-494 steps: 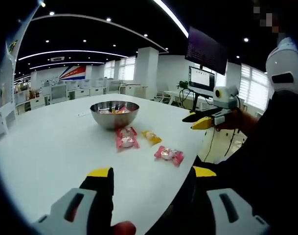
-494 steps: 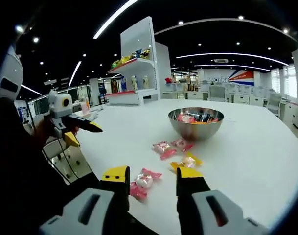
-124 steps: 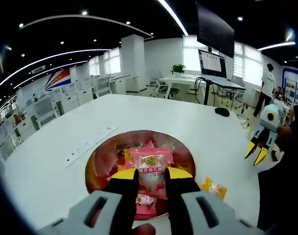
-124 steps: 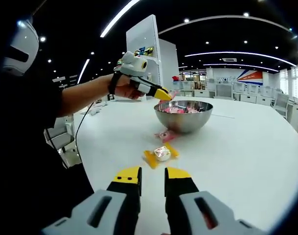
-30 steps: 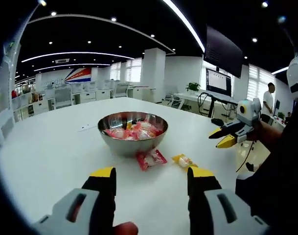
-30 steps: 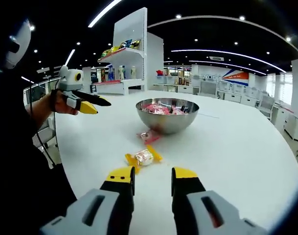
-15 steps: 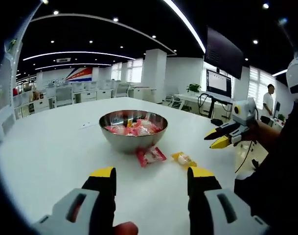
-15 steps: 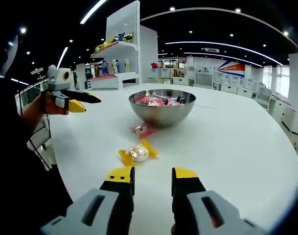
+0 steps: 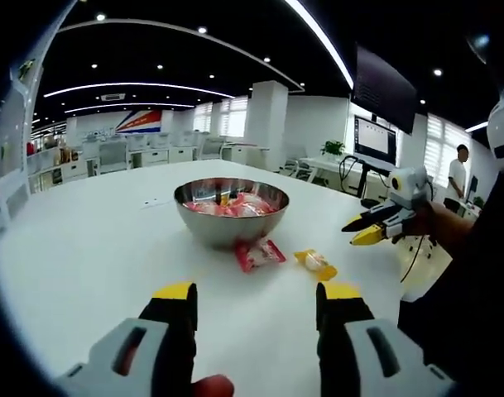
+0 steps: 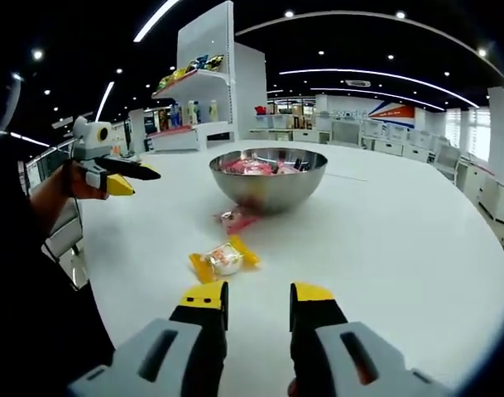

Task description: Pick up the marshmallows scattered on the table and place them into the bowl on the table

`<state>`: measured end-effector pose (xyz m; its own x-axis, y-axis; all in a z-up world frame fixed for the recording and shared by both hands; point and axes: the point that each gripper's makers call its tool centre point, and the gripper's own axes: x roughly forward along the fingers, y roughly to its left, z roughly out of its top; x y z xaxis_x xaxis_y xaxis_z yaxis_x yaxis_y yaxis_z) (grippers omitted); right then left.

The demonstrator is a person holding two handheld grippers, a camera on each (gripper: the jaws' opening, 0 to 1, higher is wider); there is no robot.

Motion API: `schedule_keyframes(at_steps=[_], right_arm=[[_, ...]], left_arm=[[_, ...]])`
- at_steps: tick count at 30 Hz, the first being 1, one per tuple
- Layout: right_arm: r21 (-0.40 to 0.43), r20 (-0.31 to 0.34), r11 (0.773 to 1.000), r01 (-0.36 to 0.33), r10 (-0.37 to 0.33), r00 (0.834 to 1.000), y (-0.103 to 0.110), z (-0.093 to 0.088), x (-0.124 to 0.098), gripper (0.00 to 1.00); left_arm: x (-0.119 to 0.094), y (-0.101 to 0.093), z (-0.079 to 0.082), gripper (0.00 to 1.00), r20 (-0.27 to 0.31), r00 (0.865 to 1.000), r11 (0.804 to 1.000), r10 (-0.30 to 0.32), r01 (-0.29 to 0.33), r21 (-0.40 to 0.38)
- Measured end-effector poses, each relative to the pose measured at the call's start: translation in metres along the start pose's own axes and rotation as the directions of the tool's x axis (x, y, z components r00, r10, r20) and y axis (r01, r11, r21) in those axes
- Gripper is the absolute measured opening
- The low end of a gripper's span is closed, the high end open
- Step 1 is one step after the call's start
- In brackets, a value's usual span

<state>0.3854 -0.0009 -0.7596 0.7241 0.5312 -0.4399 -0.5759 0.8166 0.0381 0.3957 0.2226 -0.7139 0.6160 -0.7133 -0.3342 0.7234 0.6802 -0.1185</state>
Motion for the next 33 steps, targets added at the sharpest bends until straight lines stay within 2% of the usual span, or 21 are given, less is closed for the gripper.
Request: schedule_keyframes(at_steps=[5, 14, 18, 27, 33], right_arm=[[-0.001, -0.006, 0.999, -0.034, 0.034, 0.999, 0.006, 0.002, 0.01, 0.28], [0.109, -0.039, 0.984, -0.138, 0.143, 0.989, 0.024, 0.002, 0.034, 0.28], [0.144, -0.064, 0.979, -0.146, 0.156, 0.986, 0.028, -0.001, 0.045, 0.29], [0.162, -0.078, 0.971, -0.177, 0.191, 0.979, 0.043, 0.002, 0.056, 0.31], [0.122, -0.092, 0.971, -0.206, 0.218, 0.972, 0.057, 0.008, 0.066, 0.33]], left_arm=[[-0.002, -0.001, -0.004, 0.58, -0.011, 1.0, 1.0, 0.001, -0.001, -0.001], [-0.009, -0.006, -0.003, 0.57, -0.004, 1.0, 1.0, -0.008, 0.008, 0.01], [-0.011, -0.007, -0.004, 0.57, -0.004, 1.0, 1.0, -0.01, 0.01, 0.012], [-0.015, -0.005, -0.006, 0.57, -0.004, 1.0, 1.0, 0.001, -0.001, 0.006], [-0.018, -0.003, -0.011, 0.56, 0.0, 1.0, 1.0, 0.014, -0.014, -0.009]])
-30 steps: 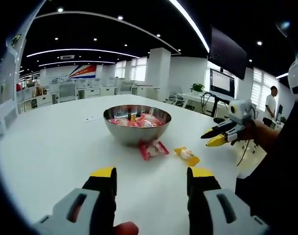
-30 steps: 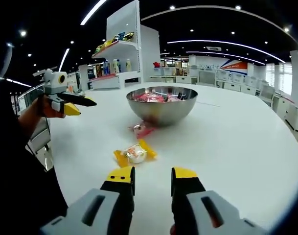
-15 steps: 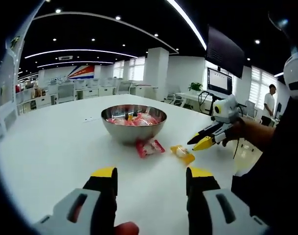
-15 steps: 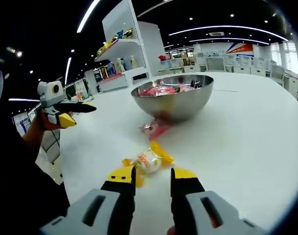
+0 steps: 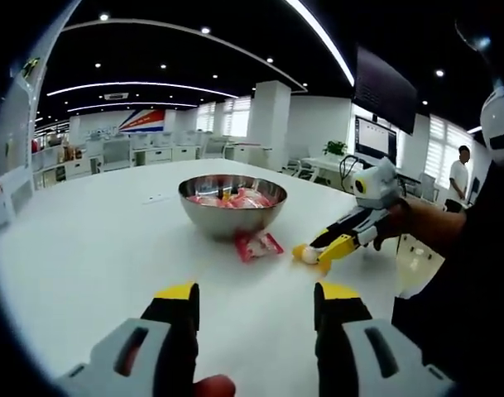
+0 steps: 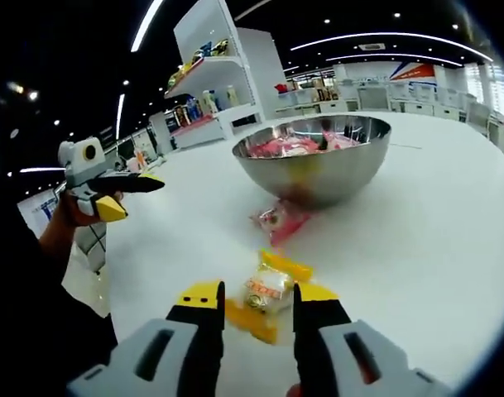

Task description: Pick up the marshmallows scattered on the table and place them into the bowl on the table

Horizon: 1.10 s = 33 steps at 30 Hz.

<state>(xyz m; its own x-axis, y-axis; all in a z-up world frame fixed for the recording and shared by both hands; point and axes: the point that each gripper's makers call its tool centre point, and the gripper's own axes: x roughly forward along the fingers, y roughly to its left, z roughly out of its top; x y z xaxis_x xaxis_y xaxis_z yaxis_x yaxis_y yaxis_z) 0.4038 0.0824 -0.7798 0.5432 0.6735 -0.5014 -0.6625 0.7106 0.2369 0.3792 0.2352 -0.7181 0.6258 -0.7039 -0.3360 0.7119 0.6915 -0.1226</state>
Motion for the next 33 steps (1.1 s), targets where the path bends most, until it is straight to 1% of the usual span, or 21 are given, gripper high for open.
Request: schedule_keyframes(at_steps=[3, 7, 10, 14, 17, 21, 27, 33], right_arm=[[-0.054, -0.01, 0.999, -0.001, 0.001, 1.0, 0.005, 0.003, 0.005, 0.35], [-0.136, -0.029, 0.991, 0.008, -0.013, 0.999, 0.011, 0.002, 0.015, 0.35], [-0.168, -0.038, 0.986, 0.017, -0.023, 0.999, 0.011, 0.0, 0.018, 0.35], [-0.187, -0.056, 0.982, 0.022, -0.033, 0.998, 0.007, -0.007, 0.022, 0.31], [-0.179, -0.039, 0.983, 0.027, -0.035, 0.999, 0.005, -0.006, 0.021, 0.29], [-0.2, -0.03, 0.979, 0.038, -0.045, 0.999, 0.002, -0.005, 0.021, 0.25], [-0.217, -0.016, 0.975, 0.049, -0.054, 0.998, 0.0, -0.004, 0.02, 0.23], [-0.217, -0.012, 0.975, 0.051, -0.055, 0.998, 0.0, -0.005, 0.018, 0.23]], left_arm=[[-0.001, 0.002, -0.002, 0.56, -0.003, 1.0, 1.0, 0.006, -0.006, -0.005], [-0.004, 0.004, -0.003, 0.55, -0.001, 1.0, 1.0, 0.014, -0.014, -0.01], [-0.006, 0.006, -0.003, 0.55, 0.001, 1.0, 1.0, 0.018, -0.018, -0.011], [-0.007, 0.008, -0.003, 0.55, 0.003, 1.0, 1.0, 0.022, -0.022, -0.014], [-0.008, 0.01, -0.005, 0.55, 0.001, 1.0, 0.999, 0.026, -0.026, -0.019], [-0.007, 0.009, -0.007, 0.55, -0.003, 1.0, 0.999, 0.025, -0.025, -0.023], [-0.007, 0.008, -0.005, 0.54, 0.001, 1.0, 0.999, 0.025, -0.025, -0.021], [-0.007, 0.006, -0.006, 0.54, -0.004, 1.0, 1.0, 0.024, -0.024, -0.019]])
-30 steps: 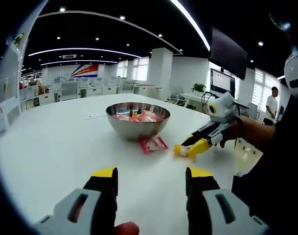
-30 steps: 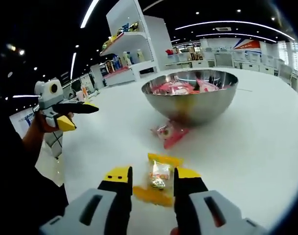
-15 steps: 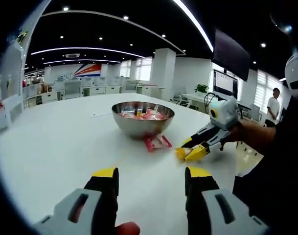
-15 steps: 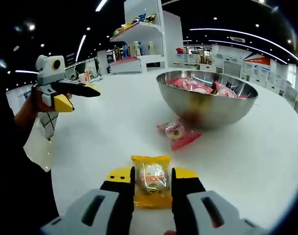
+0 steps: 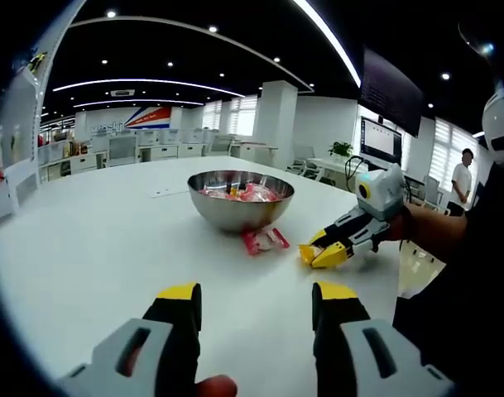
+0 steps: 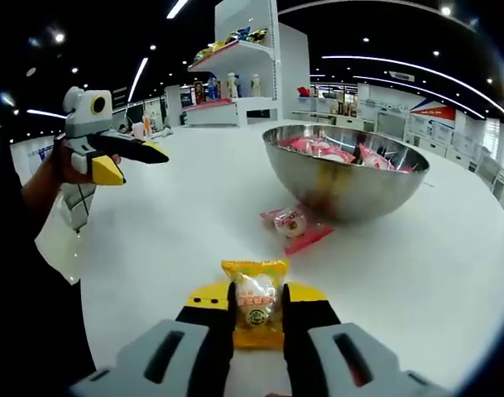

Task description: Pick up the marshmallows scattered on the table and place them into the bowl on the table

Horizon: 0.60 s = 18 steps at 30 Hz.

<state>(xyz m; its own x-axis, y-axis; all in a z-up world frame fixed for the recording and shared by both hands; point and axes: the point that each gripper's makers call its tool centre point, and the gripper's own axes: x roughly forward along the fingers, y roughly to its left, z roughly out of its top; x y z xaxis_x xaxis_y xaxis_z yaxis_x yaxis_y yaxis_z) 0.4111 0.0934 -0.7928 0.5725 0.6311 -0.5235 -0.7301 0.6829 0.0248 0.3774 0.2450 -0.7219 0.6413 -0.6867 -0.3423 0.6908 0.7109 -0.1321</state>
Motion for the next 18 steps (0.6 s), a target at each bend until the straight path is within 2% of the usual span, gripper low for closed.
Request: schedule_keyframes(at_steps=[6, 18], right_arm=[[0.0, 0.002, 1.0, -0.024, 0.024, 1.0, 0.003, 0.003, -0.003, 0.23], [-0.018, 0.042, 0.997, -0.079, 0.079, 0.996, 0.006, 0.027, -0.019, 0.23]], left_arm=[[-0.001, -0.001, 0.002, 0.54, 0.001, 1.0, 1.0, -0.001, 0.001, 0.006], [-0.004, -0.005, 0.0, 0.54, -0.007, 1.0, 1.0, 0.001, -0.001, 0.016]])
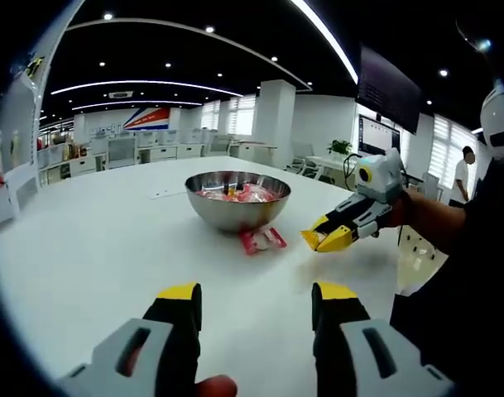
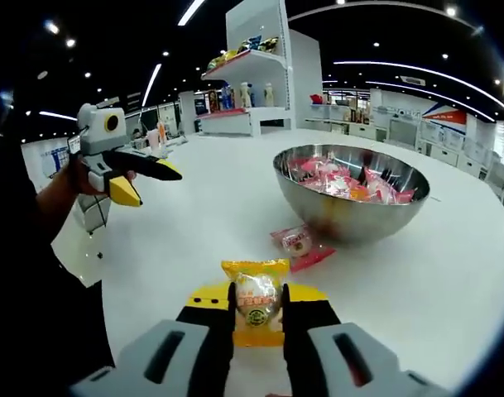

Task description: Pick up the marshmallows scattered on the table and place them into the bowl on the table

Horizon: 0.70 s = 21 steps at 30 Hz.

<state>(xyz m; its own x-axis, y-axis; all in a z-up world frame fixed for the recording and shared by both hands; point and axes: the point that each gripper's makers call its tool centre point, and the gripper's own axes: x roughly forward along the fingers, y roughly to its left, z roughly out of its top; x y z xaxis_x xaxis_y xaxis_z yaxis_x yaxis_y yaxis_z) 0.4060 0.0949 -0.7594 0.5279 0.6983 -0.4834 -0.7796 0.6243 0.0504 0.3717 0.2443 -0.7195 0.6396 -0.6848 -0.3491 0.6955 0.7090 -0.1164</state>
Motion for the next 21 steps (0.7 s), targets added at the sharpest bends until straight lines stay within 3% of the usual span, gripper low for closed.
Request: schedule_keyframes(at_steps=[7, 21], right_arm=[[-0.011, 0.063, 1.0, 0.011, -0.01, 0.998, -0.01, 0.03, -0.014, 0.23], [-0.081, 0.114, 0.996, 0.032, -0.023, 0.993, -0.027, 0.077, -0.032, 0.23]], left_arm=[[-0.001, 0.0, 0.001, 0.54, -0.003, 1.0, 1.0, 0.0, 0.0, 0.005], [-0.002, -0.003, 0.003, 0.54, -0.002, 1.0, 1.0, -0.003, 0.003, 0.012]])
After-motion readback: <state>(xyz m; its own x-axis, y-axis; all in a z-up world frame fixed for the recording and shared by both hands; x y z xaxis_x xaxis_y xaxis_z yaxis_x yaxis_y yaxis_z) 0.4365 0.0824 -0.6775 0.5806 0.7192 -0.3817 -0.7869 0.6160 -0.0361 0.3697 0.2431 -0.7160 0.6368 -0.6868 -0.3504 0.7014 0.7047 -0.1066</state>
